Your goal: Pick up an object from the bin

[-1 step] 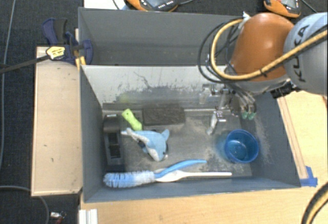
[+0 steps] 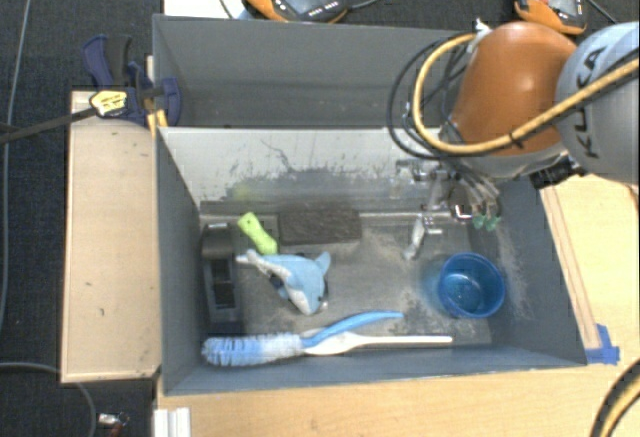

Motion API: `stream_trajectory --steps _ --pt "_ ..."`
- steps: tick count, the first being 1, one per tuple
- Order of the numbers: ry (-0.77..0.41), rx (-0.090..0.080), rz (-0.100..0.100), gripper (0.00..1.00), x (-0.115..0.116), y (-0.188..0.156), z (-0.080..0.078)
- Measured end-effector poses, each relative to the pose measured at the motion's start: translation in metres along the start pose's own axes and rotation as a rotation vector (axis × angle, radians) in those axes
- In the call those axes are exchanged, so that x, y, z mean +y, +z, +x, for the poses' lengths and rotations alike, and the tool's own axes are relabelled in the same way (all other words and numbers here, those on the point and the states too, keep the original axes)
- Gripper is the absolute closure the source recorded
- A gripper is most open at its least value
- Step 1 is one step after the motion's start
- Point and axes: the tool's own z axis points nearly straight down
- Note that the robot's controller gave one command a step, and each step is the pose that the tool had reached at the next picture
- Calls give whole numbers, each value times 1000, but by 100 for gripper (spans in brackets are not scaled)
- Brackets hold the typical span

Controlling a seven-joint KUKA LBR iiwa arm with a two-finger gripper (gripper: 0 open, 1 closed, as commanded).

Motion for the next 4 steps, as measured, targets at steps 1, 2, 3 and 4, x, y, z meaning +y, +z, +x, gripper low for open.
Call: stream_trajectory --steps 1,2,3,4 --pt "-170 -4 -3 0 -93 104 19" --pt "-180 -15 2 0 -152 68 47" --pt "44 0 -3 0 -80 101 37" --pt "-128 -13 1 0 -133 130 61"
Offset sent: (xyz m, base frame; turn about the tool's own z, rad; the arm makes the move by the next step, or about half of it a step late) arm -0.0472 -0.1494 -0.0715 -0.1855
